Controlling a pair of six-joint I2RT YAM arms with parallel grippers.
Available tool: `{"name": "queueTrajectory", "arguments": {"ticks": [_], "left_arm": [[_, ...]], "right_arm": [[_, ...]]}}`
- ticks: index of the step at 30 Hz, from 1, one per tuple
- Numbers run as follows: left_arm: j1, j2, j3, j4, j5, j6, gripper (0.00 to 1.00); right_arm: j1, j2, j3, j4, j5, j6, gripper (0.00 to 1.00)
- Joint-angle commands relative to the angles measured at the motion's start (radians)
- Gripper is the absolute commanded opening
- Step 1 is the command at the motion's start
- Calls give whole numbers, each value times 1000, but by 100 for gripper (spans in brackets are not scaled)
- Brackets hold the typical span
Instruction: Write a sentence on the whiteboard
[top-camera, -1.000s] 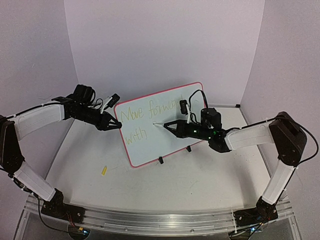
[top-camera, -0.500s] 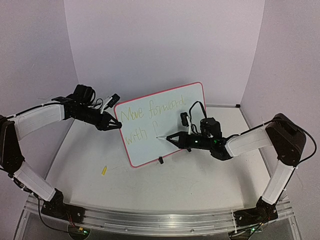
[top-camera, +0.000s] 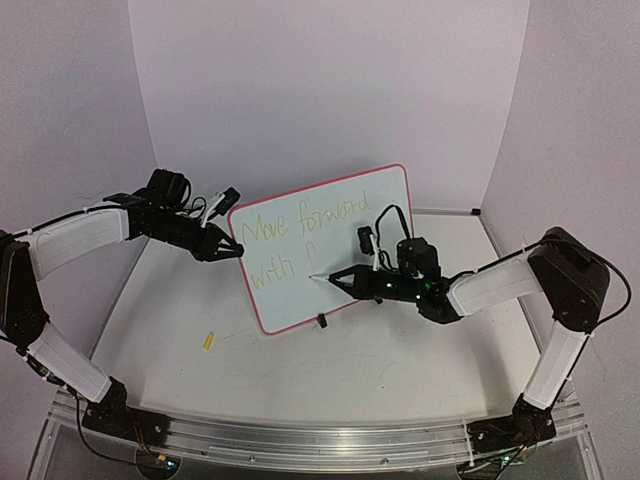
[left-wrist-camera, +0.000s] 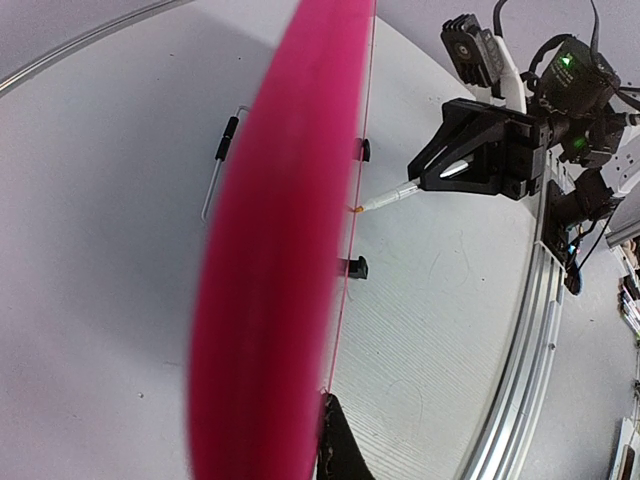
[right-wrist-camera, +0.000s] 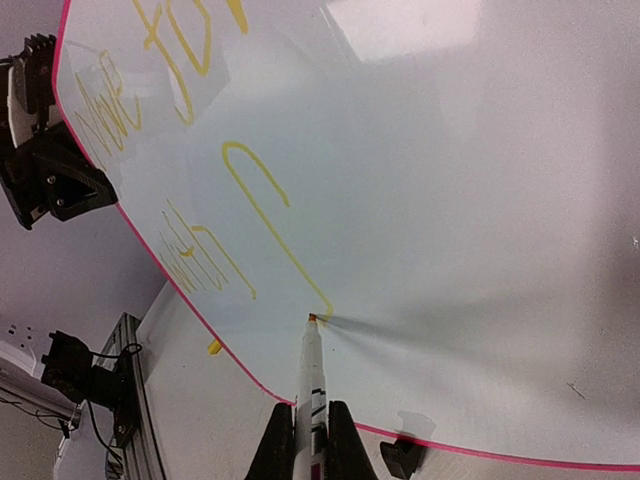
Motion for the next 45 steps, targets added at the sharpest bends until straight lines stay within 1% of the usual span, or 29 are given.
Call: {"name": "queueTrajectory", "arguments": {"ticks": [1, 12, 17, 25, 30, 34, 39, 42, 45], "left_arm": [[-33, 48, -7, -37, -86, 46, 0], [-34, 53, -7, -37, -85, 44, 0], [-34, 55, -7, -37, -84, 44, 0], [-34, 53, -7, -37, -84, 44, 0], [-35, 51, -7, -37, -84, 44, 0], [-34, 51, -7, -37, -84, 44, 0], [-34, 51, -7, -38, -86, 44, 0], [-35, 51, -7, -38, -87, 45, 0], [-34, 49, -7, -38, -87, 46, 0]], "right_arm": [[10, -46, 25, 99, -1, 17, 0], [14, -15, 47, 83, 54, 2, 0], [14, -13, 55, 56, 104, -6, 0], [14, -61, 14, 45, 207, -6, 0], [14, -91, -6, 45, 240, -6, 0], [14, -97, -9, 43, 237, -6, 0], [14, -97, -6, 47, 178, -18, 0], [14, -135, -29, 56, 145, -34, 0], [14, -183, -61, 56, 150, -35, 0]]}}
